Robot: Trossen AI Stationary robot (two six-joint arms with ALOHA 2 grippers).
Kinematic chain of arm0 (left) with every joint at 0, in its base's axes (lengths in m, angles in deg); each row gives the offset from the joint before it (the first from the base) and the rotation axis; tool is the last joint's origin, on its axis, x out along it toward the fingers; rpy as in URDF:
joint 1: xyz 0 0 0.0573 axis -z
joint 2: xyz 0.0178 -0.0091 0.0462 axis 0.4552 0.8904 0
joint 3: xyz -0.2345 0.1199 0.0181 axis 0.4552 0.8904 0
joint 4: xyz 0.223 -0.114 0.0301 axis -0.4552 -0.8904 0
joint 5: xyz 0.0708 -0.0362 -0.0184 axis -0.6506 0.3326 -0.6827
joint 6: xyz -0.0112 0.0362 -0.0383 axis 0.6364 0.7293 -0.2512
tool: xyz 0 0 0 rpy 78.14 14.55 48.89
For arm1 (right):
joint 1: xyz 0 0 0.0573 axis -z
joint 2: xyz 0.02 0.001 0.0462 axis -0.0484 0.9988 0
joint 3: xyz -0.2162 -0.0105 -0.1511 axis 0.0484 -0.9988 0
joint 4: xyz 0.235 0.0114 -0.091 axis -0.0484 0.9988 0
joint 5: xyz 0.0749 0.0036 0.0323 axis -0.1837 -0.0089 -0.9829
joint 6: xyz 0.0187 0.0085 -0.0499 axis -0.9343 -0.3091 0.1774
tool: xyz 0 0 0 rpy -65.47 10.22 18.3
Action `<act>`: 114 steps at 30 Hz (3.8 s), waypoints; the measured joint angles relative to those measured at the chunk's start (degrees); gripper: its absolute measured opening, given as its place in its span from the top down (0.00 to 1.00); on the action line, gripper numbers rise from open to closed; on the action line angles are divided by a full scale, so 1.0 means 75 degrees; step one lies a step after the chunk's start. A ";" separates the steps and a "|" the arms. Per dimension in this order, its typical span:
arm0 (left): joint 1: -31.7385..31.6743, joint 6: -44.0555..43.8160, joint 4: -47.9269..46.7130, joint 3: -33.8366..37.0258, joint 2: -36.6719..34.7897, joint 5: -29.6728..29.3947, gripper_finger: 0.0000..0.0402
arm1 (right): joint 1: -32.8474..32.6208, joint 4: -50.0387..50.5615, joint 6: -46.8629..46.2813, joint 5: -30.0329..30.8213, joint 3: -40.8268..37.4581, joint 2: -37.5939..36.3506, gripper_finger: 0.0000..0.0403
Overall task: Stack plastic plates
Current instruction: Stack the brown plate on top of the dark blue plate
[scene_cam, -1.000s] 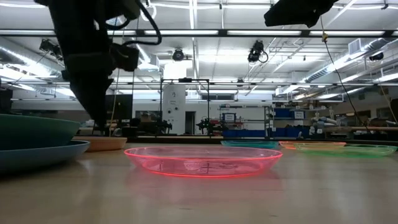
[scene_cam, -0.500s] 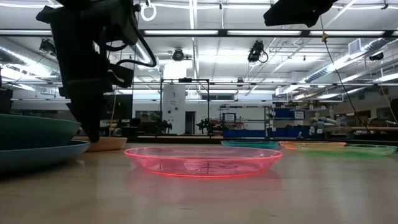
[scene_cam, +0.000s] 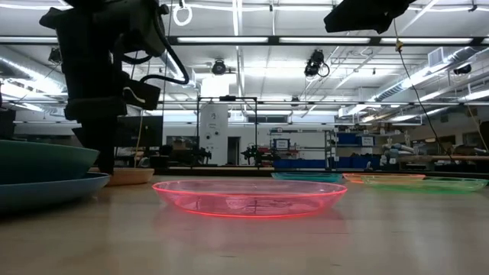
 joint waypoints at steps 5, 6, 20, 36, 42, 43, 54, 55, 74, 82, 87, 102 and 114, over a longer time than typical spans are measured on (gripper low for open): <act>0.0092 0.0134 0.0001 0.0000 0.0000 0.0019 0.98 | 0.0000 0.0003 0.0000 -0.0009 0.0000 0.0000 0.63; 0.0096 0.0168 0.0004 0.0000 0.0000 0.0034 0.98 | 0.0000 0.0001 0.0000 -0.0007 0.0000 0.0000 0.63; 0.0573 0.0476 -0.0633 -0.0471 0.0003 -0.0281 1.00 | 0.0009 -0.0102 -0.0002 -0.0005 -0.0165 0.0000 0.63; 0.1534 0.0346 -0.2905 -0.2679 0.0003 -0.0467 1.00 | 0.0009 -0.0153 -0.0055 0.0006 -0.0201 0.0000 0.63; 0.2425 -0.0254 -0.3080 -0.3419 0.0003 -0.0426 1.00 | 0.0009 -0.0150 -0.0058 -0.0075 -0.0201 0.0000 0.63; 0.2579 -0.0400 -0.3079 -0.3495 0.0003 -0.0329 1.00 | 0.0008 -0.0150 -0.0059 -0.0076 -0.0201 0.0000 0.63; 0.4277 -0.2757 -0.3042 -0.3719 0.0003 0.0339 1.00 | 0.0009 -0.0183 -0.0061 -0.0079 -0.0201 0.0000 0.63; 0.4421 -0.2940 -0.3045 -0.3719 0.0003 0.0347 1.00 | 0.0009 -0.0215 -0.0061 -0.0079 -0.0201 0.0000 0.63; 0.5171 -0.4523 -0.1851 -0.3719 0.0003 0.0324 1.00 | 0.0017 -0.0328 -0.0013 -0.0076 -0.0201 0.0000 0.63; 0.5174 -0.4661 -0.1809 -0.3719 0.0298 0.0460 1.00 | 0.0017 -0.0325 0.0003 -0.0076 -0.0201 0.0000 0.63; 0.5174 -0.4671 -0.1803 -0.3717 0.0442 0.0599 1.00 | 0.0017 -0.0325 0.0000 -0.0079 -0.0201 0.0000 0.63; 0.5127 -0.4464 -0.1292 -0.3719 0.0631 0.0716 1.00 | 0.0017 -0.0325 -0.0036 -0.0083 -0.0201 0.0000 0.63; 0.5269 -0.4022 -0.1412 -0.3716 0.1746 0.1390 1.00 | 0.0017 -0.0325 -0.0052 -0.0090 -0.0201 0.0000 0.63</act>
